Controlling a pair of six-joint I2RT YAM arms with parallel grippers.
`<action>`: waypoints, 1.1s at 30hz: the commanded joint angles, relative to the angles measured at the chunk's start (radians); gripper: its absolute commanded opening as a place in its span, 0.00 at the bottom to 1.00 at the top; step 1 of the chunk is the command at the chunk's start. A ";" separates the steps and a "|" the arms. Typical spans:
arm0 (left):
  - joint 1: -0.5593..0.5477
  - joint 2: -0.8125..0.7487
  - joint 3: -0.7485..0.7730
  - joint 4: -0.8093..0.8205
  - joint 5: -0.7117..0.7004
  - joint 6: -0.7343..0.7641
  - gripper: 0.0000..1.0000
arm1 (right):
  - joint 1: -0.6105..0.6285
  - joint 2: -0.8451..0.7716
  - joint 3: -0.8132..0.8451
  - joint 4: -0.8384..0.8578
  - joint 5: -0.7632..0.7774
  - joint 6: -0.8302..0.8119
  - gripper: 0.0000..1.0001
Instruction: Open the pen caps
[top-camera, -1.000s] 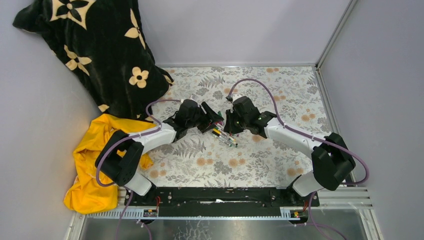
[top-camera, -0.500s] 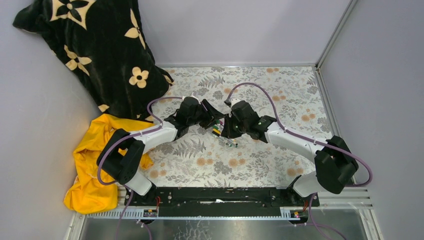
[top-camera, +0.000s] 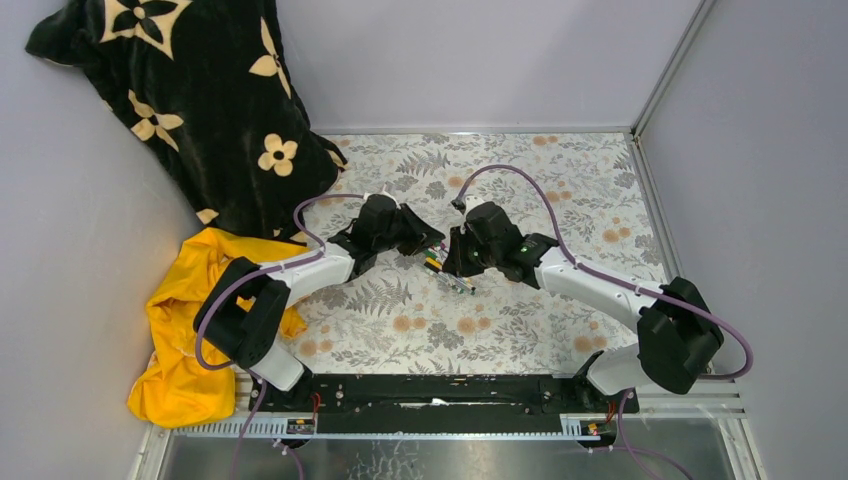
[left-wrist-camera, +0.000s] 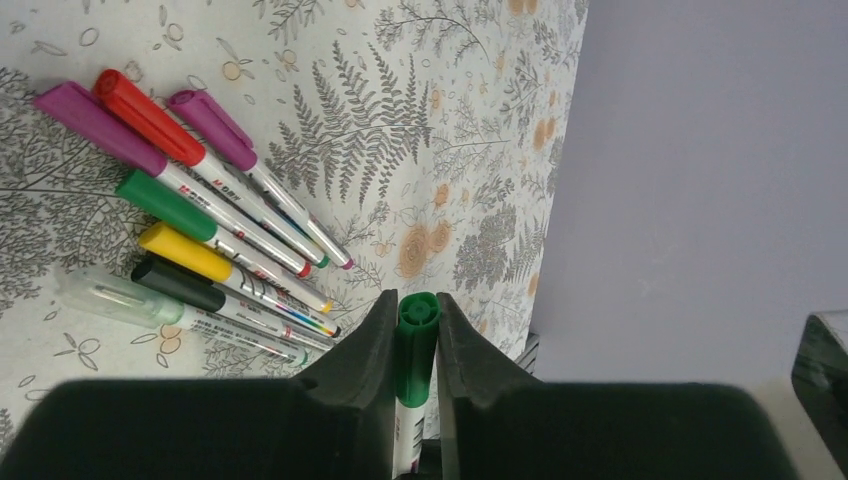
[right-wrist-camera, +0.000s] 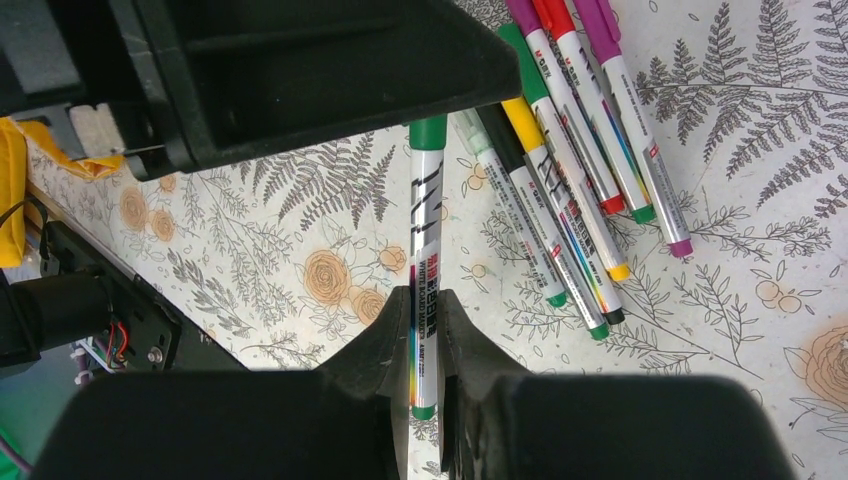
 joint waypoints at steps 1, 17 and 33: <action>0.005 -0.013 -0.012 0.065 0.017 0.002 0.12 | 0.012 -0.037 -0.006 0.036 0.003 0.014 0.04; 0.004 -0.029 -0.021 0.051 0.004 0.024 0.00 | 0.026 -0.019 0.031 0.024 0.022 0.022 0.34; -0.010 -0.080 -0.039 0.026 -0.003 0.038 0.00 | 0.028 0.128 0.167 0.009 0.077 0.000 0.08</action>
